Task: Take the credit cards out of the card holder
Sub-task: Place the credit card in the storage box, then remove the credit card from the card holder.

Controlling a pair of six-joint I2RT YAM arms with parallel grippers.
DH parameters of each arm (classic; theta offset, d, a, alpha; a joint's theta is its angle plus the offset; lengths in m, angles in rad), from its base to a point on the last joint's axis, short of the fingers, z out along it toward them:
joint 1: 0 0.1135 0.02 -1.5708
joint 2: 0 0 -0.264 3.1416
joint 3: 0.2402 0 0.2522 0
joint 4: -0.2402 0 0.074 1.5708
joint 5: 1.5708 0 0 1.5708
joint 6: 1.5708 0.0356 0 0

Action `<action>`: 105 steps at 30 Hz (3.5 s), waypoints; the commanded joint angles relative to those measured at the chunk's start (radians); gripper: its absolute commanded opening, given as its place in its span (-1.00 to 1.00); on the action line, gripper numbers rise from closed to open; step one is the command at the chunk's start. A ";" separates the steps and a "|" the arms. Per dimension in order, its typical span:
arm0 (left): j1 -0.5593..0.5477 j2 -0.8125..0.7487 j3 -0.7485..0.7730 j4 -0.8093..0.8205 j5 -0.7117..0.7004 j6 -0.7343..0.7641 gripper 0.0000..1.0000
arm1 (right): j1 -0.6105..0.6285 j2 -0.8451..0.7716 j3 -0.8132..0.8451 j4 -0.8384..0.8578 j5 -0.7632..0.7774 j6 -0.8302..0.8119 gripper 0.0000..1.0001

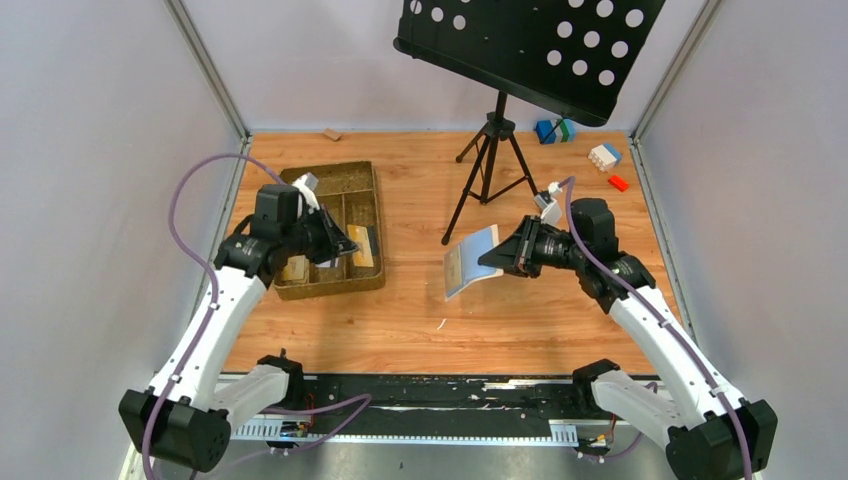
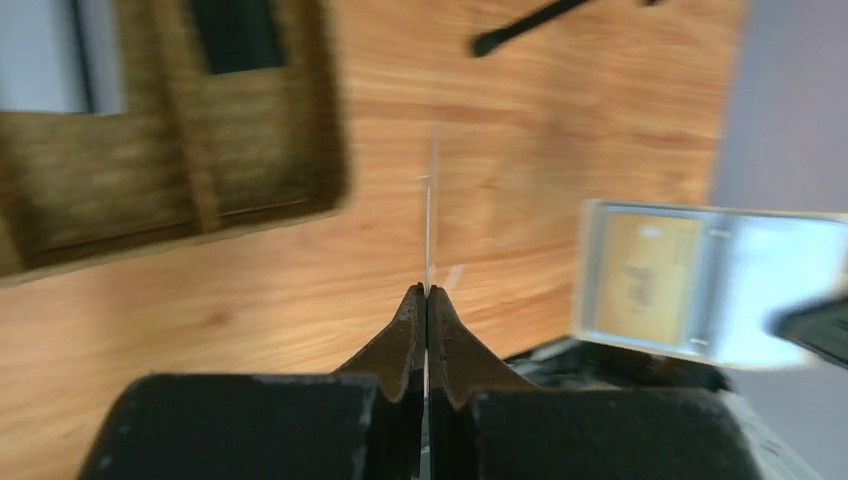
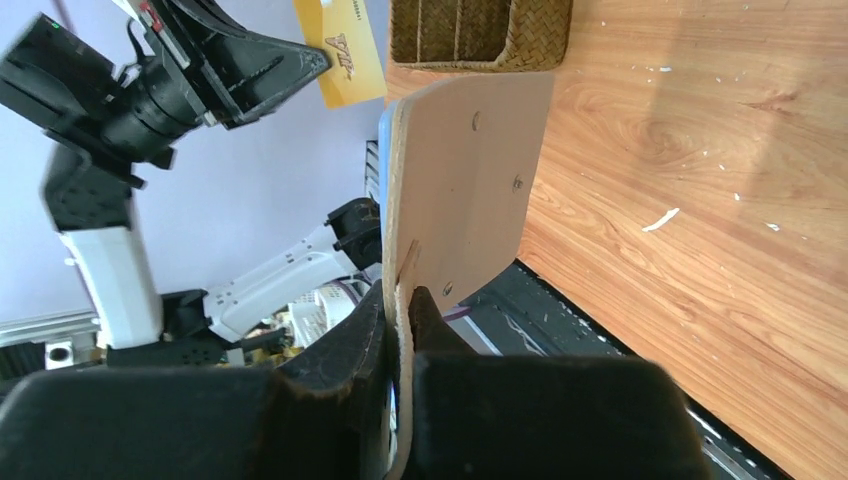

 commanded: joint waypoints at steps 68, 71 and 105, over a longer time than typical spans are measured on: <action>0.014 0.314 0.313 -0.411 -0.450 0.324 0.01 | -0.026 0.155 0.200 -0.227 0.079 -0.234 -1.00; -0.017 0.255 0.313 -0.399 -0.374 0.279 0.01 | -0.026 0.169 0.199 -0.221 0.076 -0.231 -1.00; -0.212 -0.001 -0.161 0.501 0.162 -0.313 0.40 | -0.027 0.088 0.150 0.204 -0.027 0.166 -1.00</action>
